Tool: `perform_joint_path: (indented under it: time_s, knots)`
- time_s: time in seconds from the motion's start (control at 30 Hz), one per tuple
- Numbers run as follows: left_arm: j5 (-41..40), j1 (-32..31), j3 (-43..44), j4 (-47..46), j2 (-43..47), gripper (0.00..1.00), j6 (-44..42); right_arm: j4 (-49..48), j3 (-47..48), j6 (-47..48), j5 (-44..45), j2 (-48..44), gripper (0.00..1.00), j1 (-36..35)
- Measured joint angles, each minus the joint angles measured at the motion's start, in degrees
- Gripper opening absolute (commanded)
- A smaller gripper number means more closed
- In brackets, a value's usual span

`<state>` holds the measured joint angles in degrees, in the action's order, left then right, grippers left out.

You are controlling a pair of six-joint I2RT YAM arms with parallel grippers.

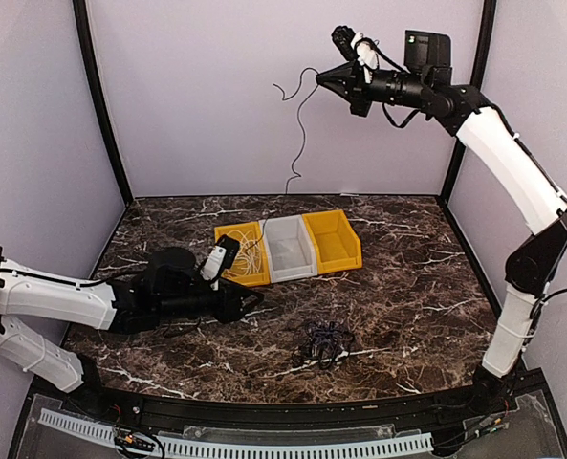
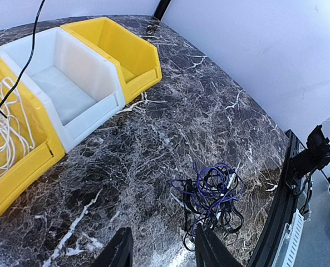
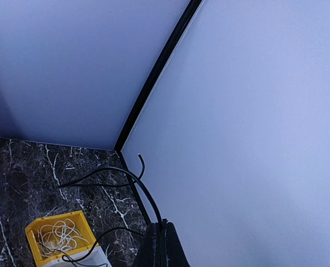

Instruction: Untangle the cables

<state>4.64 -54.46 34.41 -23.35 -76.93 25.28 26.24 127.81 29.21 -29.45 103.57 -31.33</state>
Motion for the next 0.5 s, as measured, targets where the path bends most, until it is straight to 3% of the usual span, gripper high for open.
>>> perform_joint_path:
  time_s: [0.27,0.5]
  knots:
    - [-6.27,-0.02,-4.59,1.84,10.82,0.42,1.95,-3.54,0.0,-0.42,1.49,4.42,0.0,0.0]
    - [-11.08,0.5,-5.62,3.96,13.25,0.43,1.99,-3.54,1.18,-1.03,2.8,5.73,0.0,0.0]
